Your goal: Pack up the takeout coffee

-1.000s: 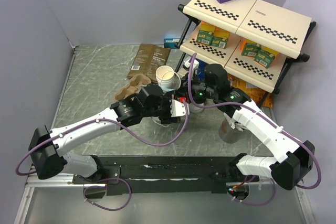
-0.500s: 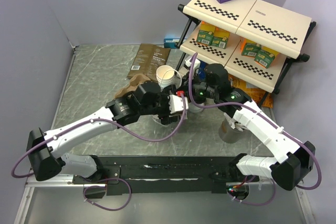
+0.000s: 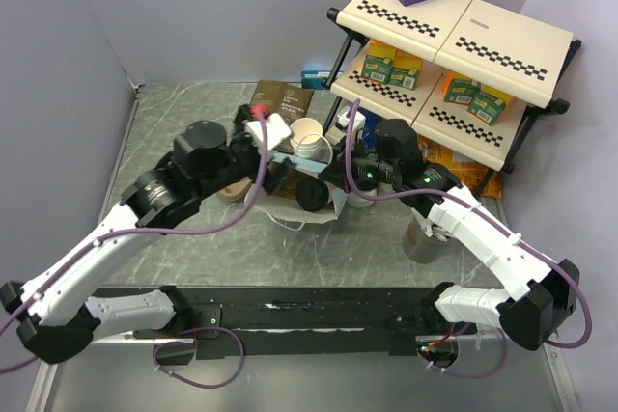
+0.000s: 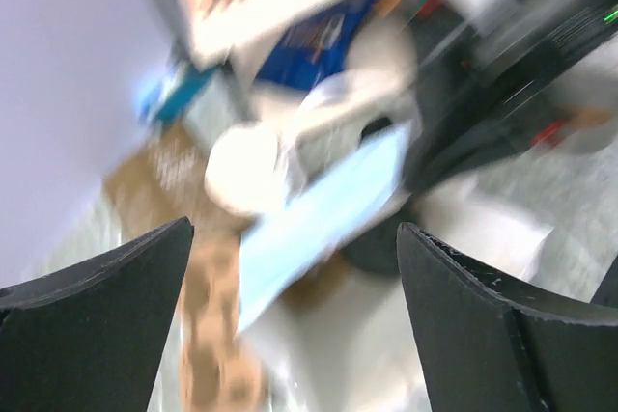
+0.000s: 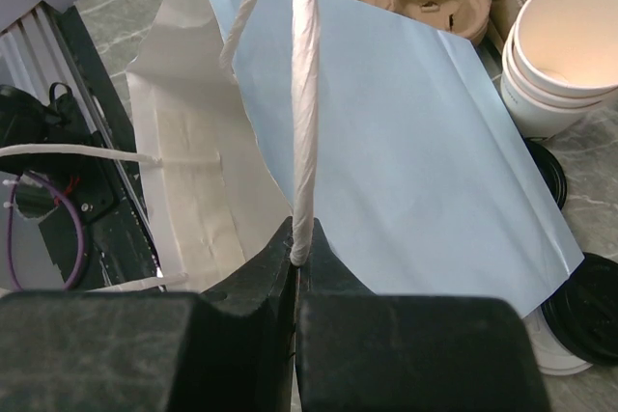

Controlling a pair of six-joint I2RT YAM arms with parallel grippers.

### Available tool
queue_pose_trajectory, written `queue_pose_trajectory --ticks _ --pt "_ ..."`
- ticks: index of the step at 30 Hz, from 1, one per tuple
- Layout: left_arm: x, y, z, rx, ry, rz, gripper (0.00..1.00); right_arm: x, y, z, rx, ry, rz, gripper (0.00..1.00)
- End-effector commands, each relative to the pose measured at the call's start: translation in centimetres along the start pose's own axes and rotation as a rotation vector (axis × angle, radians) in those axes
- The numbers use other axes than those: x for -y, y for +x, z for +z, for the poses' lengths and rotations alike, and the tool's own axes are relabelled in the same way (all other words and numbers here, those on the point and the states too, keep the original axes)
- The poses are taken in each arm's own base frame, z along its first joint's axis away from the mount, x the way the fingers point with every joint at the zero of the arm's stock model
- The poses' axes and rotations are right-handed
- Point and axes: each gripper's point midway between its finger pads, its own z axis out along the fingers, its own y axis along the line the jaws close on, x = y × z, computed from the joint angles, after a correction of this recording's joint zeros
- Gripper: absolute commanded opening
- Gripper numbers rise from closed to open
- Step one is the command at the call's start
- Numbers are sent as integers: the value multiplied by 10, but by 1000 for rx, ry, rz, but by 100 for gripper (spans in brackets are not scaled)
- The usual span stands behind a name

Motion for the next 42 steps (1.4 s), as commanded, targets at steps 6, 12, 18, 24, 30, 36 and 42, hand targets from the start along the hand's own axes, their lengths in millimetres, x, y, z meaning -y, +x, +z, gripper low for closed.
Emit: queue_pose_trajectory --ticks 6,12,18,24,30,36,42 --pt "-15 117 -29 -377 -81 -241 96 -3 -1 -6 -5 3 -1 0" --pt "-17 135 -29 -439 -83 -306 91 -4 -3 -5 -4 0 6 0" --pt "-8 157 -33 -511 -34 -354 67 -5 -8 -7 5 -7 11 0" --pt "9 160 -24 -505 83 -375 39 -6 -12 -8 2 -5 -7 0" --pt "8 152 -20 -475 99 -390 1 -5 -20 -8 9 2 -24 0" --pt "-3 131 -27 -450 84 -374 1 -3 -43 -23 18 29 -151 31" --pt "-8 116 -29 -422 79 -366 1 -17 -85 -56 78 36 -269 52"
